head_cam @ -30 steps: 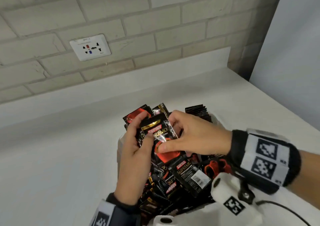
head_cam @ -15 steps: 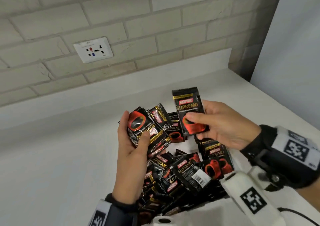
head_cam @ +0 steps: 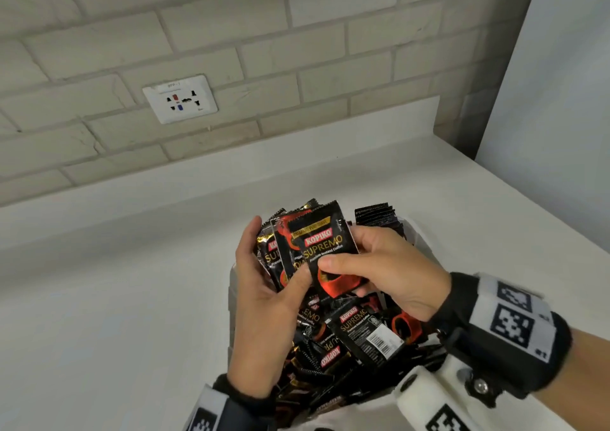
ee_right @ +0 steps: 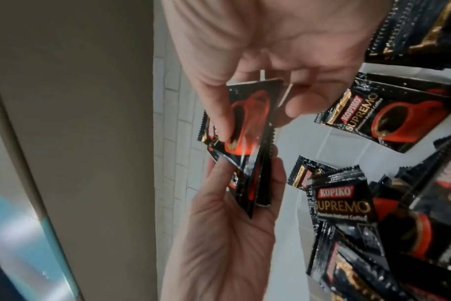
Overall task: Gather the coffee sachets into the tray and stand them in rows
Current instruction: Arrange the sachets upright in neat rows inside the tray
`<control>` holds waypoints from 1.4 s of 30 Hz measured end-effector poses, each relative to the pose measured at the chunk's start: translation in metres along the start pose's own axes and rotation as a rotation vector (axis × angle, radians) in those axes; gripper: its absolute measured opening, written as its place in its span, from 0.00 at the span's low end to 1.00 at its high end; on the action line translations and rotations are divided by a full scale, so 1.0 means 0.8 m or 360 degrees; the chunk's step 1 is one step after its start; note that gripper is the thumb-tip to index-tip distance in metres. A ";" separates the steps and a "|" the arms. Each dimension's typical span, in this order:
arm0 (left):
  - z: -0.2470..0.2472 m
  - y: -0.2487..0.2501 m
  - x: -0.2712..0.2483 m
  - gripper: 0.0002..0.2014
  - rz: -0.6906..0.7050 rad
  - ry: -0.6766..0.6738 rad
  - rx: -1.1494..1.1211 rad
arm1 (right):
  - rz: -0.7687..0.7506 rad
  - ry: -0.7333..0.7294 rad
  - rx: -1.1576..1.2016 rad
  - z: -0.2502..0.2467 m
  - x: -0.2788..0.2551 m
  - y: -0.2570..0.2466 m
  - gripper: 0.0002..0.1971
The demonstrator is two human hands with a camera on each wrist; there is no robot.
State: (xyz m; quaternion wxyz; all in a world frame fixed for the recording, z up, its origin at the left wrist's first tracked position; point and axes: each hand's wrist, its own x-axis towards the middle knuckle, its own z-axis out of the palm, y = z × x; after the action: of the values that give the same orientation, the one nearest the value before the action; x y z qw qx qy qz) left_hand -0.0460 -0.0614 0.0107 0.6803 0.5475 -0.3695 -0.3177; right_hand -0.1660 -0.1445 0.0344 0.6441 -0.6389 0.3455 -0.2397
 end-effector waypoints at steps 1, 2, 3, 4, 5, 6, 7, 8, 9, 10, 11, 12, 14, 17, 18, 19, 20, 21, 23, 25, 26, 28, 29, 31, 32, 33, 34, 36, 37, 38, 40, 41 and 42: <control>0.001 0.001 0.000 0.30 -0.0031 -0.0008 -0.0063 | 0.0035 -0.0008 0.0046 -0.001 0.000 0.000 0.06; 0.002 0.001 -0.001 0.27 -0.0069 -0.0008 -0.0113 | 0.0074 -0.0016 0.0104 -0.003 0.000 0.000 0.06; 0.001 0.001 0.000 0.24 -0.0098 0.0000 -0.0138 | 0.0117 -0.0019 0.0163 -0.004 0.000 0.000 0.06; -0.001 0.000 0.001 0.22 -0.0116 0.0016 -0.0136 | 0.0158 -0.0019 0.0221 -0.007 -0.001 0.001 0.06; -0.003 0.000 0.001 0.22 -0.0125 0.0034 -0.0119 | 0.0193 -0.0013 0.0275 -0.009 -0.001 0.001 0.05; -0.005 0.000 0.002 0.22 -0.0128 0.0047 -0.0091 | 0.0218 0.0000 0.0329 -0.011 -0.002 0.001 0.04; -0.007 -0.001 0.003 0.22 -0.0131 0.0056 -0.0065 | 0.0230 0.0017 0.0386 -0.013 -0.003 0.001 0.03; -0.009 -0.001 0.004 0.21 -0.0132 0.0056 -0.0059 | 0.0228 0.0036 0.0443 -0.017 -0.003 0.001 0.04; -0.010 -0.001 0.005 0.20 -0.0134 0.0054 -0.0068 | 0.0214 0.0058 0.0498 -0.021 -0.003 0.000 0.06; -0.012 0.001 0.006 0.19 -0.0136 0.0046 -0.0071 | 0.0194 0.0086 0.0542 -0.026 -0.003 -0.001 0.09; -0.013 0.003 0.006 0.18 -0.0142 0.0037 -0.0043 | 0.0169 0.0108 0.0563 -0.032 -0.003 -0.004 0.12; -0.015 0.004 0.007 0.19 -0.0155 0.0025 0.0012 | 0.0134 0.0113 0.0541 -0.038 -0.004 -0.008 0.14; -0.019 0.006 0.009 0.21 -0.0205 0.0020 0.0128 | 0.0054 0.0044 0.0362 -0.050 -0.005 -0.021 0.15; -0.022 0.003 0.012 0.22 -0.0317 -0.0036 0.0219 | 0.0018 -0.0246 -0.0035 -0.061 -0.008 -0.039 0.15; -0.020 0.004 0.013 0.23 -0.0357 -0.0067 0.0219 | 0.0026 -0.0341 -0.0158 -0.061 -0.008 -0.044 0.14; -0.017 0.006 0.012 0.23 -0.0395 -0.0094 0.0210 | 0.0032 -0.0418 -0.0272 -0.061 -0.008 -0.047 0.14; -0.014 0.008 0.012 0.22 -0.0422 -0.0118 0.0206 | 0.0034 -0.0470 -0.0372 -0.058 -0.006 -0.049 0.14; -0.012 0.010 0.011 0.21 -0.0436 -0.0137 0.0211 | 0.0037 -0.0500 -0.0452 -0.055 -0.005 -0.049 0.13; -0.009 0.017 0.008 0.18 -0.0428 -0.0187 0.0180 | 0.0041 -0.0513 -0.0592 -0.046 -0.001 -0.047 0.14; -0.008 0.026 0.004 0.21 -0.0402 -0.0277 0.0171 | 0.0035 -0.0494 -0.0745 -0.039 0.003 -0.043 0.15; -0.007 0.029 0.002 0.23 -0.0394 -0.0319 0.0206 | 0.0021 -0.0477 -0.0823 -0.036 0.004 -0.042 0.16; -0.005 0.032 -0.001 0.20 -0.0393 -0.0331 0.0290 | -0.0015 -0.0445 -0.0921 -0.030 0.005 -0.042 0.20; -0.005 0.031 -0.002 0.16 -0.0388 -0.0310 0.0334 | -0.0026 -0.0445 -0.0948 -0.028 0.005 -0.043 0.21; -0.004 0.027 -0.003 0.09 -0.0405 -0.0278 0.0371 | -0.0039 -0.0457 -0.1065 -0.023 0.006 -0.044 0.23; -0.004 0.026 -0.004 0.06 -0.0428 -0.0270 0.0362 | -0.0041 -0.0450 -0.1141 -0.023 0.006 -0.044 0.24; -0.004 0.026 -0.003 0.05 -0.0449 -0.0271 0.0341 | -0.0044 -0.0420 -0.1181 -0.023 0.006 -0.044 0.25; -0.004 0.027 -0.003 0.05 -0.0469 -0.0288 0.0308 | -0.0052 -0.0369 -0.1176 -0.025 0.005 -0.044 0.25; -0.005 0.029 -0.002 0.08 -0.0488 -0.0335 0.0241 | -0.0082 -0.0251 -0.1097 -0.029 0.005 -0.044 0.22; -0.006 0.029 -0.001 0.10 -0.0488 -0.0347 0.0227 | -0.0099 -0.0211 -0.1060 -0.030 0.006 -0.043 0.19; -0.006 0.028 -0.001 0.11 -0.0485 -0.0348 0.0223 | -0.0112 -0.0191 -0.1029 -0.030 0.006 -0.041 0.17; -0.006 0.027 -0.001 0.11 -0.0472 -0.0337 0.0214 | -0.0144 -0.0191 -0.0977 -0.029 0.006 -0.036 0.14; -0.005 0.027 -0.001 0.10 -0.0470 -0.0331 0.0197 | -0.0159 -0.0192 -0.0941 -0.028 0.007 -0.033 0.13; -0.004 0.027 -0.001 0.10 -0.0469 -0.0322 0.0178 | -0.0169 -0.0189 -0.0878 -0.028 0.007 -0.030 0.12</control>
State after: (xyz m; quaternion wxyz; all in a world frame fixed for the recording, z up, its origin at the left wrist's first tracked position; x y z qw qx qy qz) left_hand -0.0430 -0.0543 0.0313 0.5543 0.5979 -0.3688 -0.4462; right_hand -0.1761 -0.1652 0.0586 0.4517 -0.8202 0.3253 -0.1322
